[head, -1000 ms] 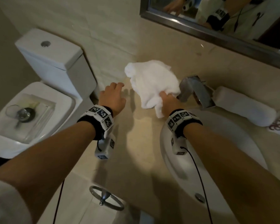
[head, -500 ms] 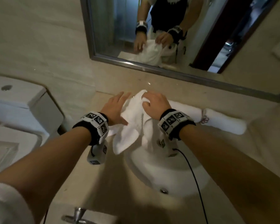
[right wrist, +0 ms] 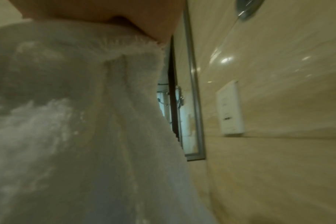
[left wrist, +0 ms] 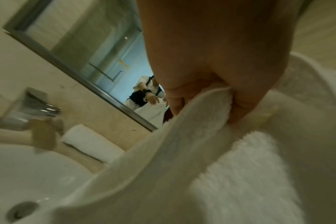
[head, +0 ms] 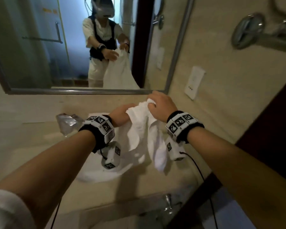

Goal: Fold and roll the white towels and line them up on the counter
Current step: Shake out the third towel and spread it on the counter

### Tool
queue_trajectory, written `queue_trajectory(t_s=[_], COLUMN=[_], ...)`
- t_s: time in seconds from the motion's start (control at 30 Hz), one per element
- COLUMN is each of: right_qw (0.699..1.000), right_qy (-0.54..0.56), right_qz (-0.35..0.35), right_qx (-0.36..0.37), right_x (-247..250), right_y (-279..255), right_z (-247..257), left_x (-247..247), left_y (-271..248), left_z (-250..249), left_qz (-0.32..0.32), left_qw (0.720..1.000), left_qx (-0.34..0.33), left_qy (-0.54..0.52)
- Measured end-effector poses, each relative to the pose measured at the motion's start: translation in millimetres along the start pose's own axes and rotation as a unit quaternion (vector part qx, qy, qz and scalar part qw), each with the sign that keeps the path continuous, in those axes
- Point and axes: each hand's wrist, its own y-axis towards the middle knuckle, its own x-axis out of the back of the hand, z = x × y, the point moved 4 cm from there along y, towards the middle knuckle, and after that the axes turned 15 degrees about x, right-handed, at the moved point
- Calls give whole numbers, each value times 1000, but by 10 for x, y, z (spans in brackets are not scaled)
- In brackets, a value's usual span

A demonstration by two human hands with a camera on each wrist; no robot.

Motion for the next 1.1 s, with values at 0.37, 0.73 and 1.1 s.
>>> queue_trajectory(t_s=[0.37,0.73,1.1], right_qw=[978,976,980], right_qy=[-80,130,120], right_qz=[55,42,-59], right_qx=[-182,-167,-149], right_x=[911,528,436], right_y=[-1672,-1546,-1067], right_z=[-900,-687,-548], left_x=[-665,-736,-157], left_y=[-320,-488,-399], left_z=[-1237,-1562,-982], left_qz=[17,77,-72], left_qw=[999,993,996], left_qx=[-32,-85,1], left_qy=[-21,-15,45])
